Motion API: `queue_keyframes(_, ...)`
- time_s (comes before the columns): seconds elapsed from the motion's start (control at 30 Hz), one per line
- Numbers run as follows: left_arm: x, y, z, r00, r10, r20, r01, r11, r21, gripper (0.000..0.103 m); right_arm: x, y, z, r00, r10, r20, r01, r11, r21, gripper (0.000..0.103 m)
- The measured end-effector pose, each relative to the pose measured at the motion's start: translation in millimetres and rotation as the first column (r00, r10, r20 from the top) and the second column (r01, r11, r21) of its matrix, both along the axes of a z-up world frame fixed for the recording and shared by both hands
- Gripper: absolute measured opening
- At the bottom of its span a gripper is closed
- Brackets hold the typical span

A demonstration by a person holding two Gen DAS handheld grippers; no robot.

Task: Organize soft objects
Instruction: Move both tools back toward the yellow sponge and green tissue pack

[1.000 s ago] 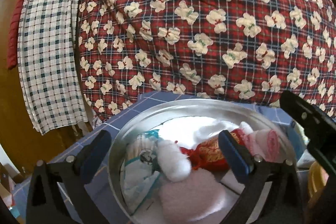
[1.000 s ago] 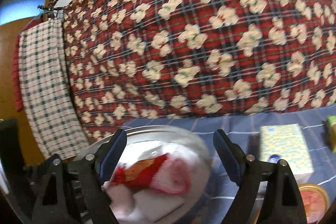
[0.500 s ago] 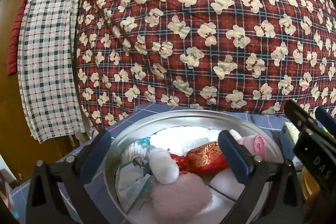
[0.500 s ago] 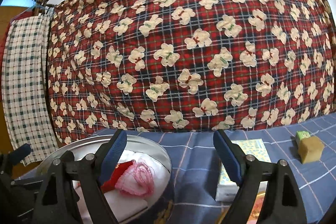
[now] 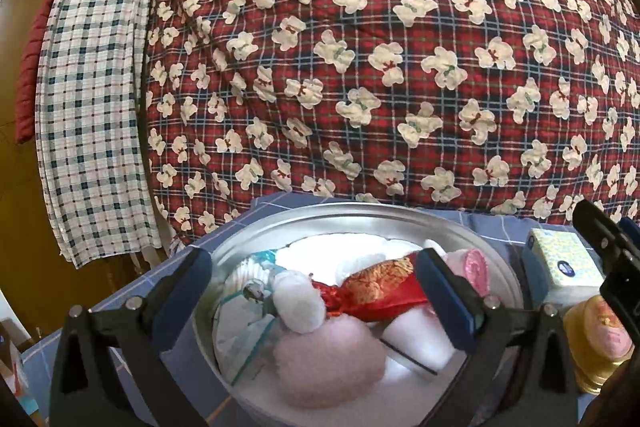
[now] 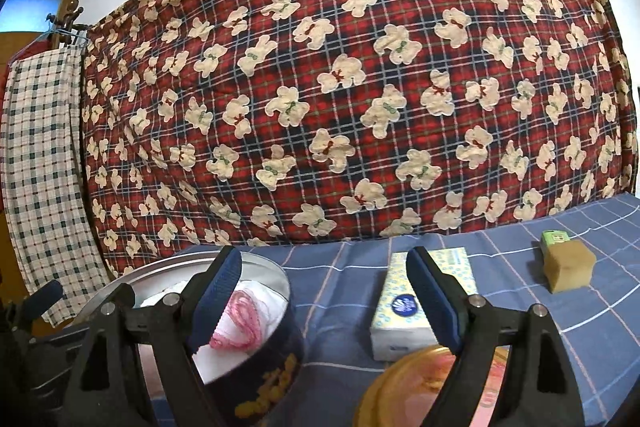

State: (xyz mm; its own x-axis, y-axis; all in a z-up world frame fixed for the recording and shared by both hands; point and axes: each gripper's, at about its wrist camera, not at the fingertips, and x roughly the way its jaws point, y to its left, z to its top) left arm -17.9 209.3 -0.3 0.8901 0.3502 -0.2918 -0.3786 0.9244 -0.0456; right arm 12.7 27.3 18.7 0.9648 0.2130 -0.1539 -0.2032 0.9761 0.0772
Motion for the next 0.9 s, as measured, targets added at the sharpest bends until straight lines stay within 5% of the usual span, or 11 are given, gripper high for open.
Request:
queue_keyframes(0.4, -6.5, -37.1, 9.5, 0.990, -0.138, -0.023, 0.137, 0.990, -0.023, 0.103, -23.6, -38.1, 1.4, 1.000, 0.002, -0.007, -0.002, 0.999, -0.035, 0.086)
queue_keyframes(0.9, -11.9, -99.8, 4.8, 0.977, -0.215, -0.003, 0.214, 0.974, -0.072, 0.103, -32.3, -142.6, 9.4, 0.985, -0.173, 0.018, 0.174, 0.982, -0.074, 0.086)
